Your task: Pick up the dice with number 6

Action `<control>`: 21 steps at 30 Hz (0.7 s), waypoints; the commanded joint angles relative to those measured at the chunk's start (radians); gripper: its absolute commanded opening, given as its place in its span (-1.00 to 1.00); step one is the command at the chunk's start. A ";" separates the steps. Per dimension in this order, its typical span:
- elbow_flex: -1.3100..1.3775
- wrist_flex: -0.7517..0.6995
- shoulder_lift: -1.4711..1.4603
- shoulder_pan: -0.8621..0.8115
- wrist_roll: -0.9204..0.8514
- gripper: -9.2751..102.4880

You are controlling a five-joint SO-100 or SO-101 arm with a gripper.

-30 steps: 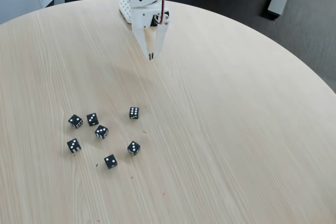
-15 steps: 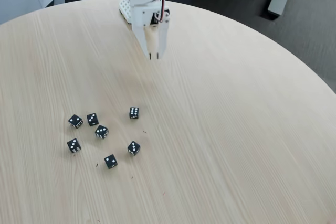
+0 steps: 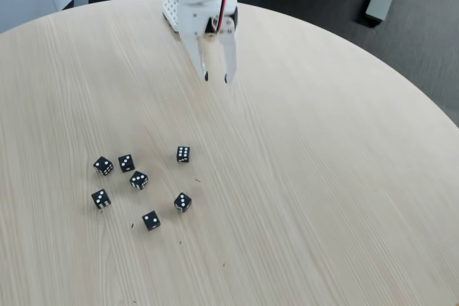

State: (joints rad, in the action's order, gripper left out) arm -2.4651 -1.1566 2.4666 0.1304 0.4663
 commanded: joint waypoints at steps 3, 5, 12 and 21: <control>0.167 -0.003 -0.158 -0.003 0.086 -0.53; 0.216 -0.006 -0.210 -0.006 0.121 -0.51; 0.268 0.005 -0.322 -0.008 0.212 -0.45; 0.273 0.032 -0.373 -0.008 0.198 -0.41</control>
State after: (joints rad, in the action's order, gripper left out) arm -2.2258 -1.1443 2.0908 0.1335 0.6765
